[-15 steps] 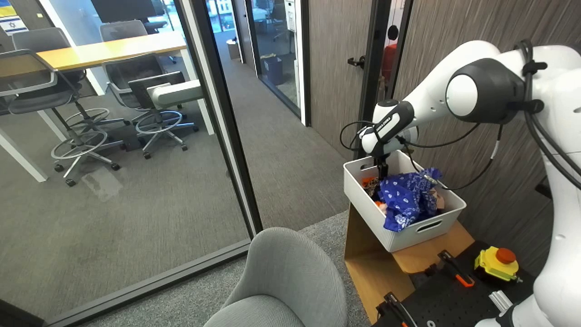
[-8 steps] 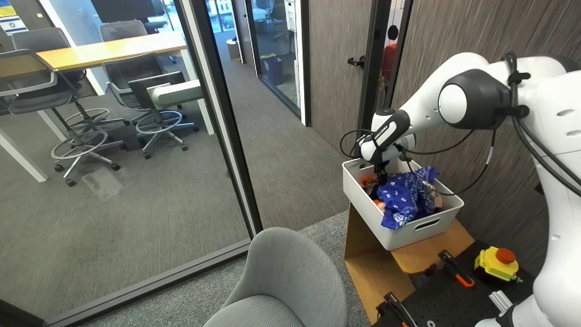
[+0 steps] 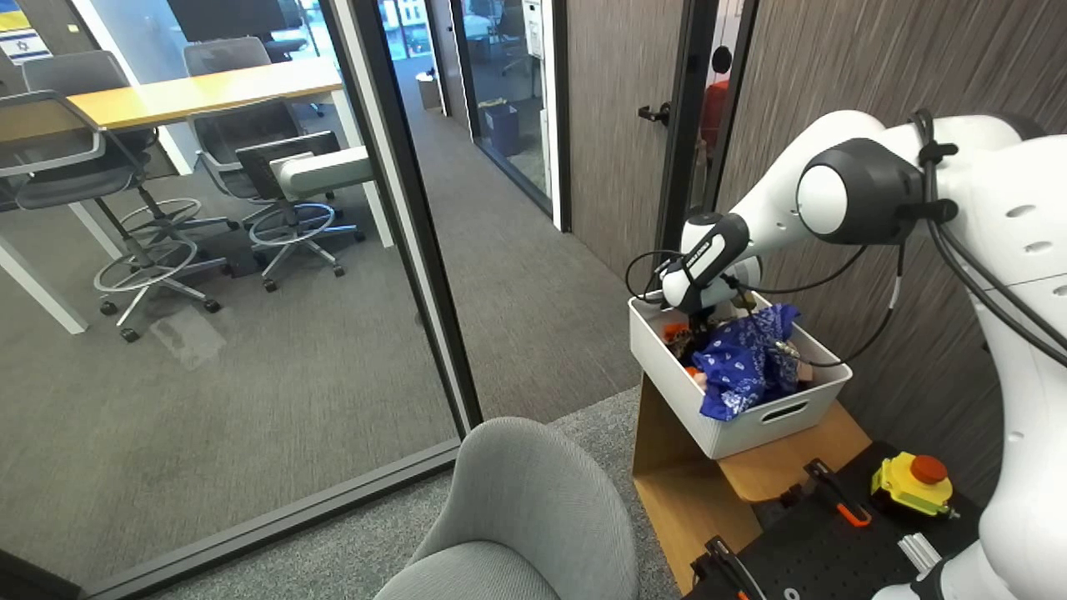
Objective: Pick up the animal clothe and put it on the headrest of the chair
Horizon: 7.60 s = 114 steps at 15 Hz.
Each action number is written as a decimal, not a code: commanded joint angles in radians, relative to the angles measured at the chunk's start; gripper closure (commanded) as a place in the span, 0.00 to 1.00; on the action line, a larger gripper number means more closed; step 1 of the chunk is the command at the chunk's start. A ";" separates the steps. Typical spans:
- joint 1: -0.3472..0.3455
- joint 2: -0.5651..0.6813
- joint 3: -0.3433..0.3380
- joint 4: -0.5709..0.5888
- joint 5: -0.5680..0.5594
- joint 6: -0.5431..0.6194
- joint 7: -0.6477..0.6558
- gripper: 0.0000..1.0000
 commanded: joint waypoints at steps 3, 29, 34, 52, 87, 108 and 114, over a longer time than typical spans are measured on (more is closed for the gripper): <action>-0.015 0.016 0.012 0.025 -0.026 -0.022 0.040 0.25; -0.017 -0.122 0.021 -0.046 -0.007 -0.215 0.100 0.93; -0.005 -0.280 0.016 -0.146 0.001 -0.260 0.152 0.93; 0.157 -0.823 0.087 -0.230 0.095 -0.562 0.347 0.93; 0.489 -0.889 0.287 -0.537 0.110 -0.356 0.471 0.94; 0.529 -0.490 0.461 -0.368 0.153 -0.327 0.370 0.93; 0.498 -0.423 0.464 -0.334 0.154 -0.330 0.362 0.93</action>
